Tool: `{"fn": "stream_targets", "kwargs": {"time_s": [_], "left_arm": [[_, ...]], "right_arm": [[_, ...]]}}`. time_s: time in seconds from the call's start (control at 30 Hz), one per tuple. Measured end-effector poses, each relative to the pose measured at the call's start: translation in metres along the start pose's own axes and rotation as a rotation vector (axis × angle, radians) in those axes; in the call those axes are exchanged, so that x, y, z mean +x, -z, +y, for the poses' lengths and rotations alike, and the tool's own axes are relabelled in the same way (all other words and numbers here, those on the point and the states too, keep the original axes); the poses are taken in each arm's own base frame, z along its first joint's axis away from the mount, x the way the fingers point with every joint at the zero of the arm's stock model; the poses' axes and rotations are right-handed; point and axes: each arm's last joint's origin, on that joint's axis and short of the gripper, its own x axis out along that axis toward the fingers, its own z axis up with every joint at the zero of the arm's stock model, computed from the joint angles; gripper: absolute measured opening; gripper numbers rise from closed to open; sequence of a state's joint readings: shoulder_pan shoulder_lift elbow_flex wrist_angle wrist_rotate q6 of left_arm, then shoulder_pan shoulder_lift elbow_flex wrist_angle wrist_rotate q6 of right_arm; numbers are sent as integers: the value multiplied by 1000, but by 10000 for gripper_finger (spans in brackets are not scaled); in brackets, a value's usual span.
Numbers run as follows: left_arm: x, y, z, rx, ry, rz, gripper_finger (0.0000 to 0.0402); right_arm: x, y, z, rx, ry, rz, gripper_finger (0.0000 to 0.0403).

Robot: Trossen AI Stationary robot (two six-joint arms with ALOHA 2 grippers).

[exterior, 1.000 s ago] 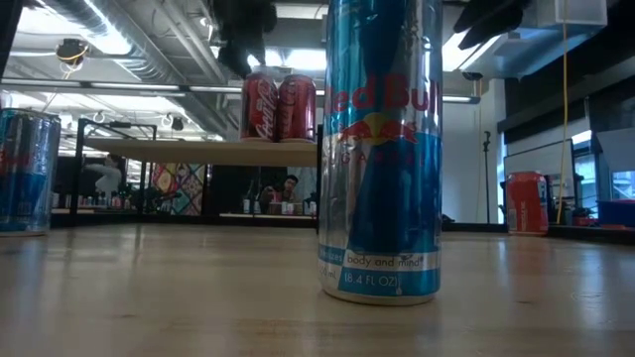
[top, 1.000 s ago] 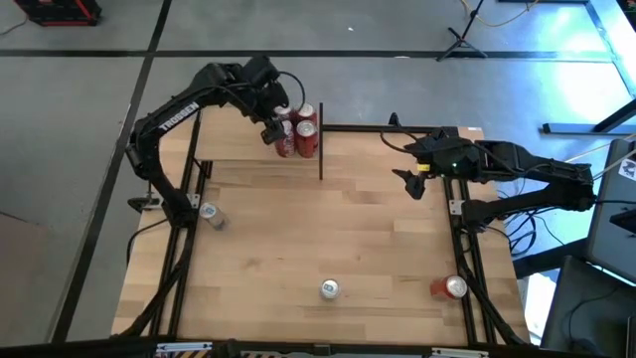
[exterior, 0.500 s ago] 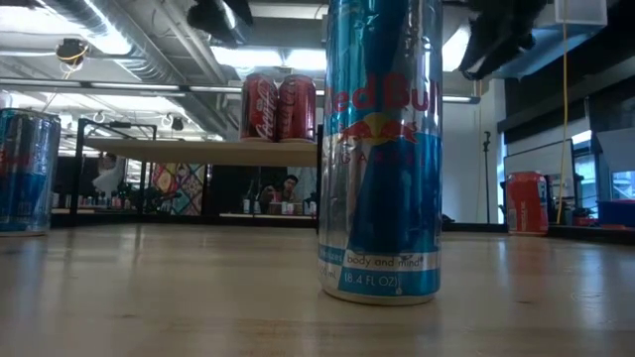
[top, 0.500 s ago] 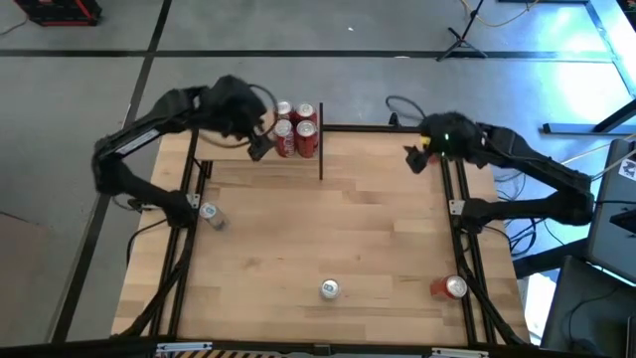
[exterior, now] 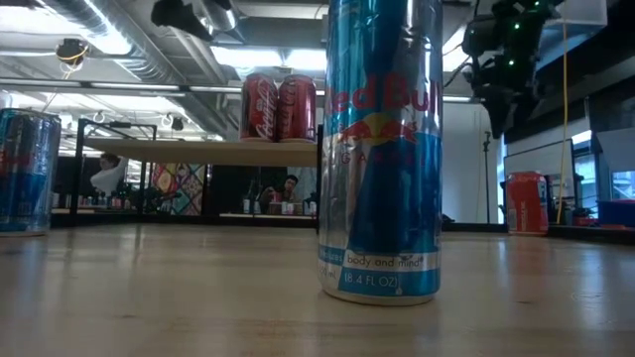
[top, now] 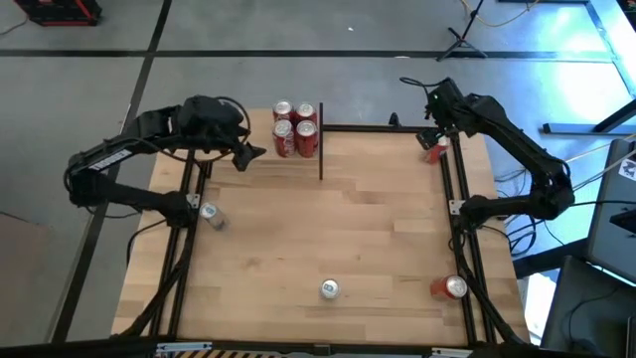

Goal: Place canned beverage on shelf
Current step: Put the top red soda can on the shelf

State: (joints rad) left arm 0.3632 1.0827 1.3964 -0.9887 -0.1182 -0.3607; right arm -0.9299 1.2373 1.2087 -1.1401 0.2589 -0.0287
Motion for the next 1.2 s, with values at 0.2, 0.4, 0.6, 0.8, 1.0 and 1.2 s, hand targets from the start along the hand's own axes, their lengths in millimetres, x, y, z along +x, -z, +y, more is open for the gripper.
{"fn": "stream_targets", "kwargs": {"time_s": [0.2,0.4,0.6,0.8,1.0,1.2], "left_arm": [[0,-1,0,2,7,-7,377],[0,-1,-1,28,9,-16,377],[0,-1,-1,37,7,-17,377],[0,-1,-1,48,15,-14,377],[0,-1,-1,56,17,-13,377],[0,-1,-1,99,17,-13,377]], "right_arm": [[5,-5,2,50,-17,-7,347],[17,-6,4,20,13,91,347],[34,-12,6,-13,81,251,347],[44,-17,9,9,89,317,347],[49,-19,10,42,114,326,346],[62,-21,13,60,138,375,346]]}}
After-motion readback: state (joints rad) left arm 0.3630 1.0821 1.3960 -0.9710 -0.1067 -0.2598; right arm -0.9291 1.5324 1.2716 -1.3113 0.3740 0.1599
